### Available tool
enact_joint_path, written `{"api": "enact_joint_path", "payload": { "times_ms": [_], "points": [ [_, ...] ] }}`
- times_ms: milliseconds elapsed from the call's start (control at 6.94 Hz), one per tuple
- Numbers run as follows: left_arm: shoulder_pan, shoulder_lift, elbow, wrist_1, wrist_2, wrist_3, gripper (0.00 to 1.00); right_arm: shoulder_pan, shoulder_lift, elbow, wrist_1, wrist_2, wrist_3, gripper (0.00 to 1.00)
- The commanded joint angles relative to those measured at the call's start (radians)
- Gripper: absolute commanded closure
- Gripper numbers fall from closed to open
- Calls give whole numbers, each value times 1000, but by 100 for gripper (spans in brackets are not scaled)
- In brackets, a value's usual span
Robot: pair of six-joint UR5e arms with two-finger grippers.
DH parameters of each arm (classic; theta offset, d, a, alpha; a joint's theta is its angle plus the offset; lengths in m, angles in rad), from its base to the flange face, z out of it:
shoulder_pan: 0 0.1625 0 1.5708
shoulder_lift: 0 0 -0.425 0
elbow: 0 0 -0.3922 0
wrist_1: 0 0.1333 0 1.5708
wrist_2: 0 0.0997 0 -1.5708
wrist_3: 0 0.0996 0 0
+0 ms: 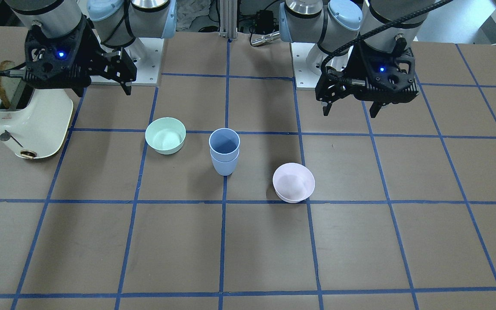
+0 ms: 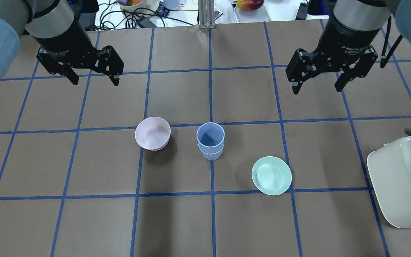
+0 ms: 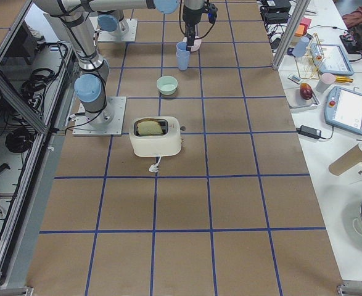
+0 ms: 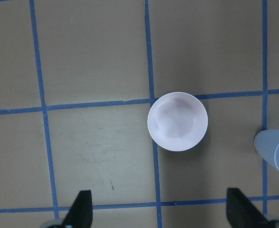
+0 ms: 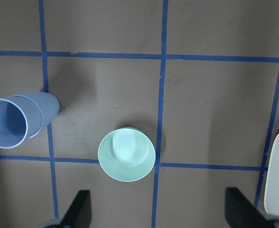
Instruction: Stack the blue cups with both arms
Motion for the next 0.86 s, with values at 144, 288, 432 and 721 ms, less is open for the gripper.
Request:
{"api": "enact_joint_path", "payload": {
  "times_ms": [144, 288, 432, 721],
  "points": [
    [0, 0, -2, 0, -3, -2, 0, 1, 1, -4, -18, 12, 29, 0],
    [0, 0, -2, 0, -6, -3, 0, 1, 1, -3, -38, 9, 31, 0],
    [0, 0, -2, 0, -7, -5, 0, 1, 1, -4, -41, 9, 29, 0],
    [-1, 0, -2, -2, -7, -5, 0, 1, 1, -4, -46, 9, 29, 0]
  ]
}}
